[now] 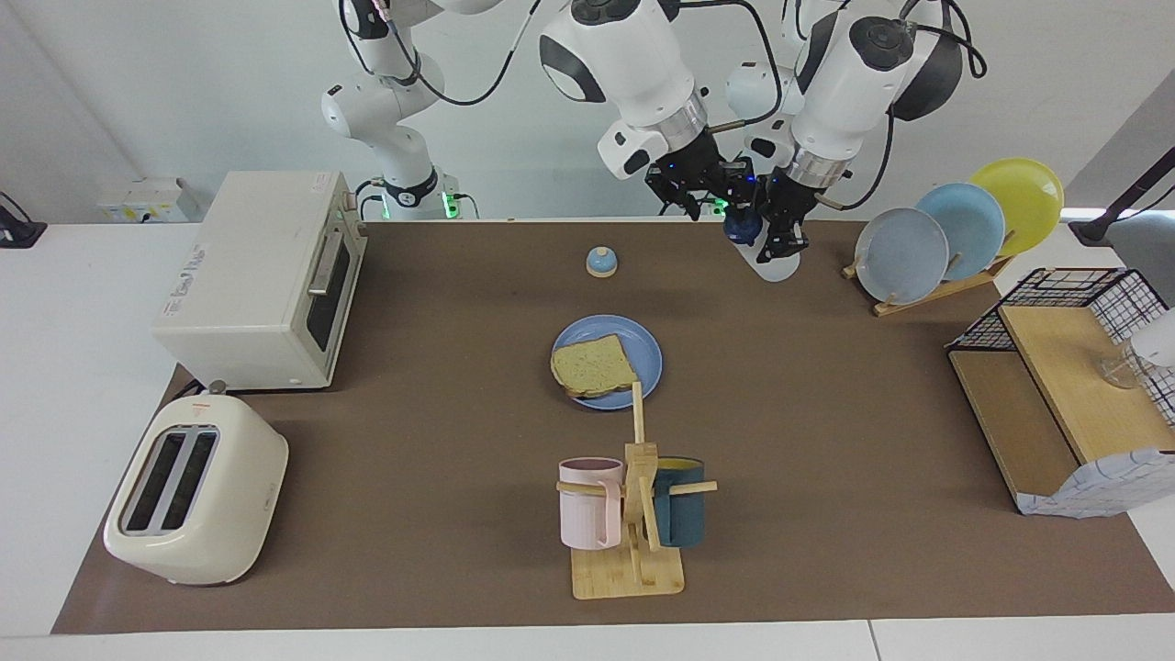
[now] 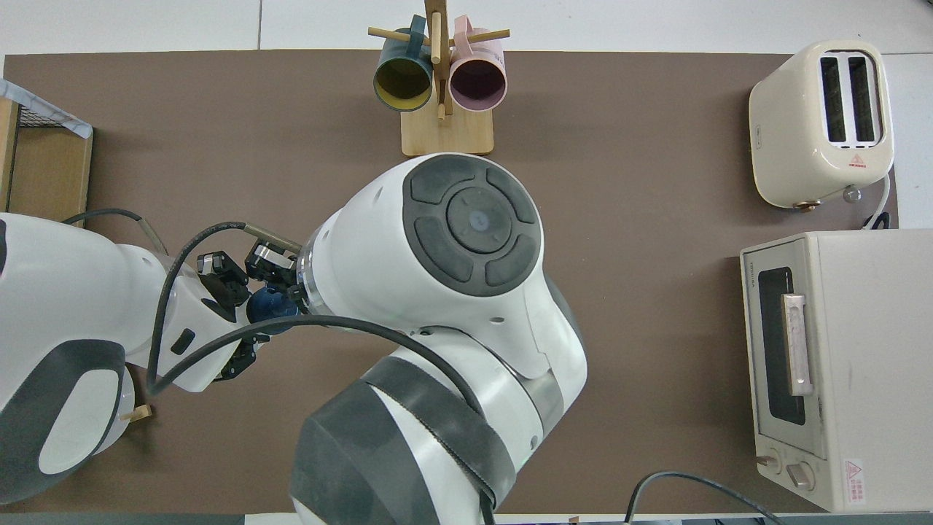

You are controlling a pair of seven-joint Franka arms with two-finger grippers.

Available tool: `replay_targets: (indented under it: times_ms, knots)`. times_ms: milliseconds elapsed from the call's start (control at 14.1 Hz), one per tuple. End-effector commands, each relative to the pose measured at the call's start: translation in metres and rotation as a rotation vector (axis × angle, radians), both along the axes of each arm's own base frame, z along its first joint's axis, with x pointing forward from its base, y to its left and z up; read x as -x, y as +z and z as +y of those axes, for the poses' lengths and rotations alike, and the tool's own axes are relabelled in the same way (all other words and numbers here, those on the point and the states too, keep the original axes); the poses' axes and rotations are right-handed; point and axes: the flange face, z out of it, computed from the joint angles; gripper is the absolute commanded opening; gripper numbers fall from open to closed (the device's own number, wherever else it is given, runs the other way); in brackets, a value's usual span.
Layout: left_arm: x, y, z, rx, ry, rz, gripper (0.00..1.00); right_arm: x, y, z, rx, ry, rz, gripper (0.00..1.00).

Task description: Put bread on plate and add seasoning

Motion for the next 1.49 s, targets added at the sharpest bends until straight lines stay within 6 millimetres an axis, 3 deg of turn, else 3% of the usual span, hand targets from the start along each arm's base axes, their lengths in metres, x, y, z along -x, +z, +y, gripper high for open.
replay_targets:
  times_ms: [0, 354, 566, 778, 920, 1202, 1273, 1415]
  knots:
    - [0.009, 0.002, 0.002, 0.016, -0.003, -0.020, 0.00, -0.002, 0.004, 0.002, 0.009, -0.015, 0.010, 0.55]
    - [0.009, 0.001, 0.001, 0.015, -0.004, -0.018, 0.00, 0.000, 0.005, 0.003, 0.006, -0.027, 0.024, 0.50]
    - [0.010, 0.002, 0.002, 0.014, -0.005, -0.019, 0.00, 0.000, 0.006, 0.004, 0.004, -0.040, 0.017, 0.38]
    - [0.010, 0.001, 0.001, 0.013, -0.007, -0.018, 0.00, 0.000, 0.006, 0.004, 0.004, -0.040, 0.017, 0.38]
    - [0.011, 0.001, 0.000, 0.012, -0.008, -0.018, 0.00, 0.000, 0.006, 0.003, 0.006, -0.042, 0.016, 0.24]
    - [0.012, 0.001, -0.001, -0.004, 0.003, -0.023, 0.00, 0.008, 0.008, 0.015, -0.012, -0.033, -0.003, 0.13]
    - [0.013, 0.000, -0.004, -0.008, -0.003, -0.022, 0.00, 0.008, 0.007, 0.014, -0.009, -0.032, 0.000, 0.02]
    - [0.016, 0.000, -0.004, -0.008, -0.007, -0.024, 0.00, 0.005, 0.008, 0.011, -0.020, -0.040, 0.008, 0.00]
